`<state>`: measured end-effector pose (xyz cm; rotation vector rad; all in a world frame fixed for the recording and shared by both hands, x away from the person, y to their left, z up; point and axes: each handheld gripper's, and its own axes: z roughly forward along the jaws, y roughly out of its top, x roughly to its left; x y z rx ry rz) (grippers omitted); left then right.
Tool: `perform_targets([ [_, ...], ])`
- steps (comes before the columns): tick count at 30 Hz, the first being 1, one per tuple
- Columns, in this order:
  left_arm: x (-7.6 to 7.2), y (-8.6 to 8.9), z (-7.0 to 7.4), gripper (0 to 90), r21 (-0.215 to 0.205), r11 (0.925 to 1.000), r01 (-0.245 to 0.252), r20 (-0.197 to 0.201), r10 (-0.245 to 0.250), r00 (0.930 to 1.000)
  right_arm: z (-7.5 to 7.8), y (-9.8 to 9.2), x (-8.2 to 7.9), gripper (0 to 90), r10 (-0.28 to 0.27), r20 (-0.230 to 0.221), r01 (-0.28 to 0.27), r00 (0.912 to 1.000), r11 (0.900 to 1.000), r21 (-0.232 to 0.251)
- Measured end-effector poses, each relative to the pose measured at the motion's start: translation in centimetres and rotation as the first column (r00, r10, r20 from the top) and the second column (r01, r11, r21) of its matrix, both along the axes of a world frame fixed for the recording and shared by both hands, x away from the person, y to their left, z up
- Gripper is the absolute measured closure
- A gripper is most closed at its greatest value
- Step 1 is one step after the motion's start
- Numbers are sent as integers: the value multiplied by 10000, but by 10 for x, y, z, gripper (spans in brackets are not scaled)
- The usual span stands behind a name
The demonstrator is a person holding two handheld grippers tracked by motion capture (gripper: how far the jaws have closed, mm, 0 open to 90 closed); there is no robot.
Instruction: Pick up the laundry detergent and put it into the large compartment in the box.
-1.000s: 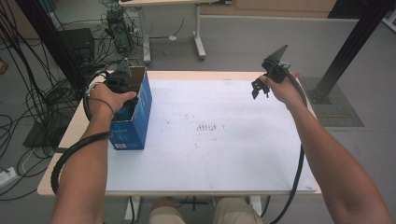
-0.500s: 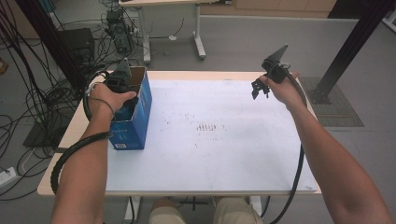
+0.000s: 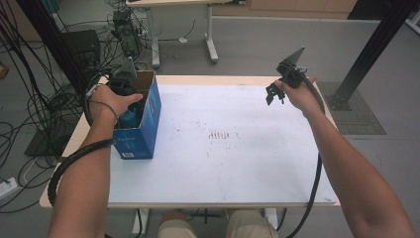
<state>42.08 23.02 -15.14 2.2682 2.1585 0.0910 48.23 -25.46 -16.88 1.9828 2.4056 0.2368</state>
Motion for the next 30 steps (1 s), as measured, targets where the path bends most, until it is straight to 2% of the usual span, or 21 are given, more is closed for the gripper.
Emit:
perform_targets([
  [8, -8, 0, 21, 247, 43, 10000, 78, 111, -79, 9999, 0, 3, 0, 68, 69, -1, -69, 10000, 10000, 3],
  [11, -12, 3, 31, 217, -139, 9998, 118, 160, -115, 9998, 0, 4, 0, 68, 108, -8, -108, 9999, 9999, 24],
  [18, -24, 0, 60, 172, -317, 9989, 339, 558, -321, 9979, 1, 1, 0, 68, 79, 12, -79, 10000, 9998, 168],
  [24, -26, -21, 72, 136, -452, 9966, 696, 638, -666, 9957, -1, 5, 2, 68, 93, -37, -93, 9999, 9998, 161],
  [30, -22, -48, 77, 125, -630, 9893, 1319, 612, -1281, 9899, -2, 10, 3, 68, 211, -85, -210, 9997, 9996, 175],
])
